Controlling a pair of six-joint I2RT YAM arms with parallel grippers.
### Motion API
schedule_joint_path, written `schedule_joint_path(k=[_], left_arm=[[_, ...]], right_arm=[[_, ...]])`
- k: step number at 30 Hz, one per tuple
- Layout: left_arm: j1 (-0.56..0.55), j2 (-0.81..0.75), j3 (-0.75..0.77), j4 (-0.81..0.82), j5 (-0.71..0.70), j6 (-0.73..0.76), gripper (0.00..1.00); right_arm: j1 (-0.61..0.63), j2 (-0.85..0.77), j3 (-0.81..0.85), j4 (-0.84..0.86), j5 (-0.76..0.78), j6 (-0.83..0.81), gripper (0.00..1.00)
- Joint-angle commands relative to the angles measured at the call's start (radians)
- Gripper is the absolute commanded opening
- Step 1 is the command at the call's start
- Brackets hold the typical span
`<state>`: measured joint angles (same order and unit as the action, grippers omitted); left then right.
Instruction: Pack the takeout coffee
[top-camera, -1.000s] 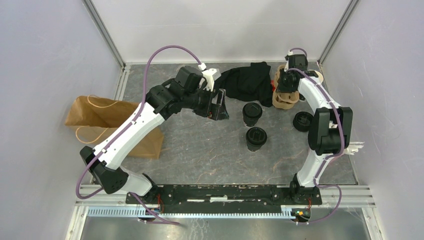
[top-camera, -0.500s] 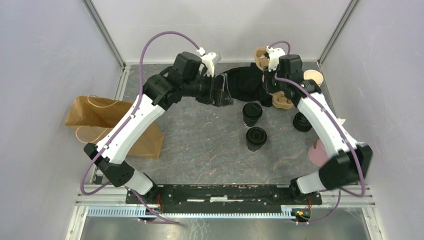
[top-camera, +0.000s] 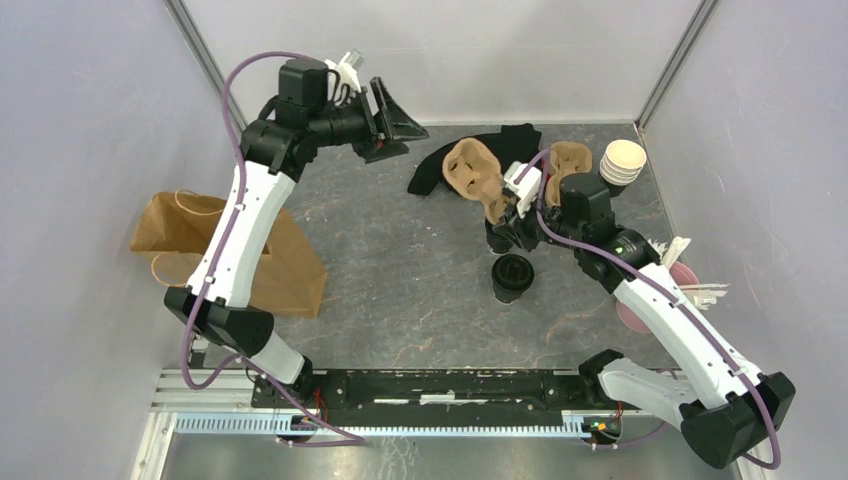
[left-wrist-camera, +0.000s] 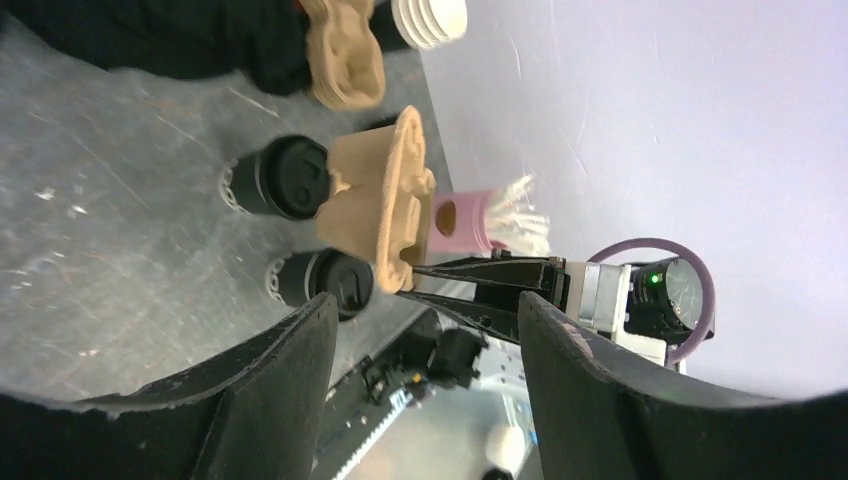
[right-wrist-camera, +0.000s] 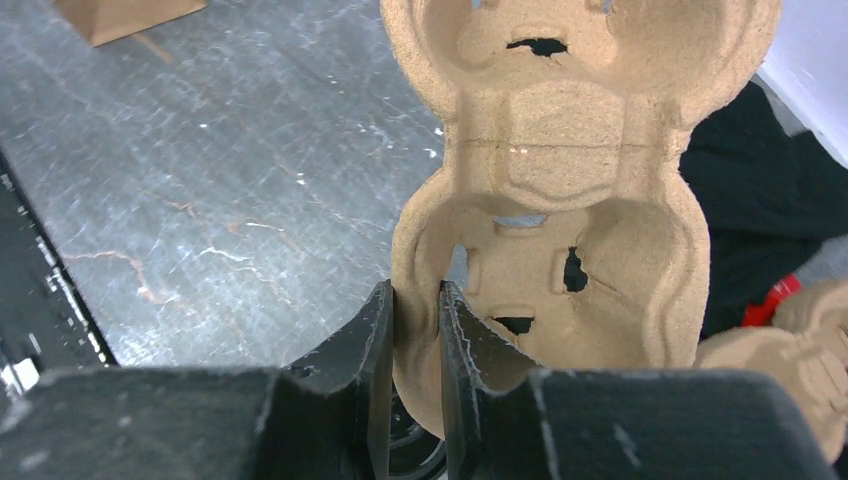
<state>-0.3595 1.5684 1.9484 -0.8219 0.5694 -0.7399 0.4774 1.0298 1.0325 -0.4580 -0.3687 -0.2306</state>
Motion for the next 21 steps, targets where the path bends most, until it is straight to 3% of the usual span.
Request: schedule_joint_path(k=[1,13,18,21], left_arm=[[-0.006,0.055,-0.043,0.068,0.191,-0.092,0.7],[-0.007,0.084,-0.055,0.029,0.183,-0.046,0.49],[-0.007,0.075,-0.045,-0.058,0.113,0.014,0.48],[-0.007,0.066,-0.016,-0.111,0.032,0.048,0.56]], right_arm=[[0.033,0.002,0.011,0.033,-0.09,-0.064,0.0],[0.13,0.061,0.051,0.055,-0.061,-0.051,0.0],[0.149,0.059,0.044,0.086,-0.031,-0.028,0.0],[0.155,0.061,0.044,0.092,-0.028,-0.019,0.0]])
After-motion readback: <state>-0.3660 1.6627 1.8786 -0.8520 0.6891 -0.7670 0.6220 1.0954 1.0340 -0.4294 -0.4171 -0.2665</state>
